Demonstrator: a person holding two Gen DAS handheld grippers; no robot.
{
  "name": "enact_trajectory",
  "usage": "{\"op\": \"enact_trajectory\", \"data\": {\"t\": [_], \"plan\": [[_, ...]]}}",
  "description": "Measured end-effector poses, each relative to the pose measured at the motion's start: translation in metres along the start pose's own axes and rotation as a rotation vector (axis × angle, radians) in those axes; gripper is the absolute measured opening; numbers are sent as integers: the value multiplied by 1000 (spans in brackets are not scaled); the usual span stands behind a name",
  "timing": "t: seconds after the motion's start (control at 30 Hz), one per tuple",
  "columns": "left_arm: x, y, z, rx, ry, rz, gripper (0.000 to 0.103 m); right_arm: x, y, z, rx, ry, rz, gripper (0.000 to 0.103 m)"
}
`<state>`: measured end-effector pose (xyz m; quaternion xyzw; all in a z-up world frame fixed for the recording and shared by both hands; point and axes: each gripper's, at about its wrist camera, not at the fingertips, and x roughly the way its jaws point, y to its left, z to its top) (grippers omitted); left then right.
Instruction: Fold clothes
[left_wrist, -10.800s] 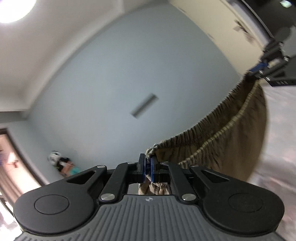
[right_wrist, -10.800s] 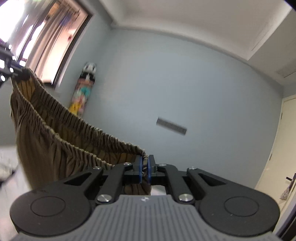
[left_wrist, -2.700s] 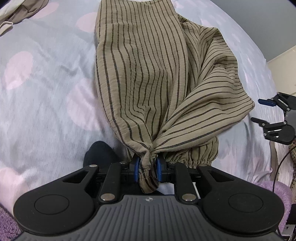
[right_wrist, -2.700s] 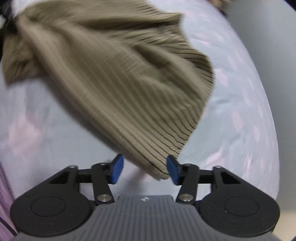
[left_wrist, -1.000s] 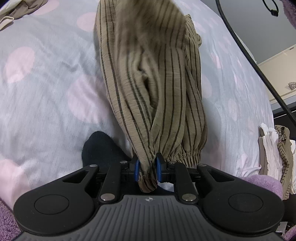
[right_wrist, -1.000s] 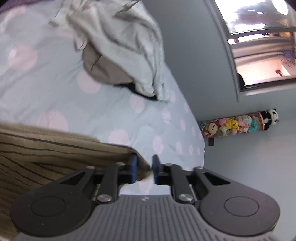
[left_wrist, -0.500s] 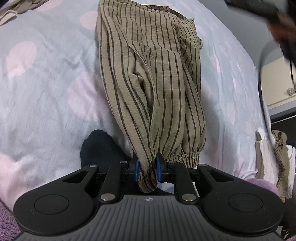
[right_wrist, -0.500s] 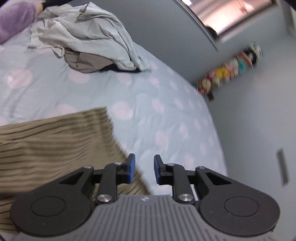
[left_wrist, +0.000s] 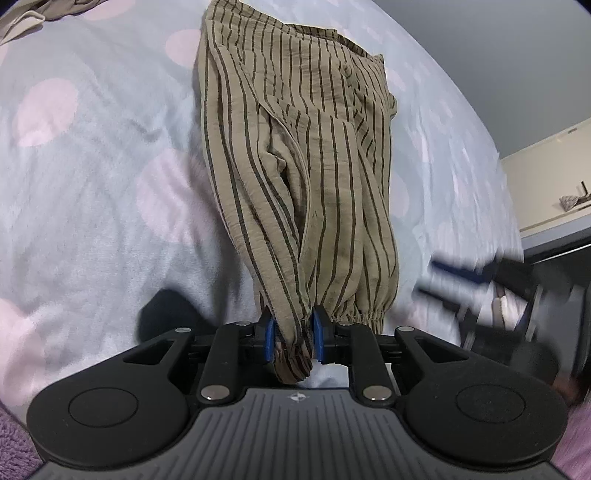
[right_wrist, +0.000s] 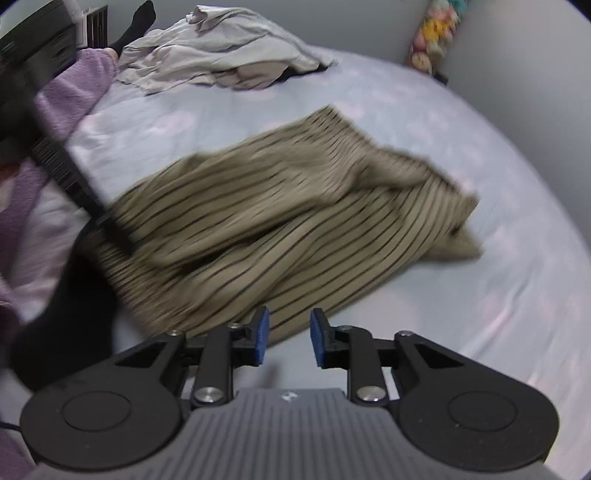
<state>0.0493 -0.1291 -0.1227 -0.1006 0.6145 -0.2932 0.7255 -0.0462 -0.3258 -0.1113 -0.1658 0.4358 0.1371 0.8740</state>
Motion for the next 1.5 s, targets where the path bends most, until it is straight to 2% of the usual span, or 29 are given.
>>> {"op": "enact_trajectory", "data": {"t": [0.07, 0.13, 0.2, 0.23, 0.3, 0.37, 0.43, 0.6, 0.8, 0.87, 1.0, 1.17, 1.37, 1.4, 1.47, 1.5], "plan": [[-1, 2, 0, -6, -2, -1, 17, -2, 17, -10, 1, 3, 21, 40], [-2, 3, -1, -12, -5, -2, 18, -3, 34, -15, -19, 10, 23, 42], [1, 5, -1, -16, 9, 24, 24, -3, 44, -18, -14, 18, 7, 42], [2, 8, -2, -24, 28, 39, 30, -2, 44, -18, 14, 18, -4, 42], [1, 13, -4, -39, 40, 45, 32, 0, 36, -20, 114, 13, -6, 42], [-7, 18, -7, -52, 25, 33, 41, 2, 24, -22, 224, 13, -20, 42], [-18, 19, -5, -52, 5, 20, 45, 3, 10, -24, 339, 16, -35, 42], [-37, 10, 20, 14, -45, 15, 45, 1, -25, -26, 608, -15, -64, 47], [-31, 0, 93, 102, -176, 90, 43, 23, -59, -16, 695, -45, -139, 52], [-21, -2, 120, 115, -215, 116, 42, 31, -70, -13, 700, -64, -177, 57], [4, -1, 166, 132, -283, 156, 42, 47, -102, -5, 736, -111, -270, 57], [41, 2, 203, 135, -325, 158, 42, 68, -137, 3, 813, -186, -307, 56], [75, 5, 224, 166, -332, 165, 42, 91, -163, 28, 816, -254, -284, 55], [80, 4, 226, 180, -332, 177, 40, 95, -166, 34, 797, -258, -285, 55], [89, 4, 228, 201, -330, 193, 19, 105, -175, 46, 774, -266, -283, 55], [92, 5, 229, 204, -331, 196, 14, 109, -180, 52, 770, -273, -275, 54]]}}
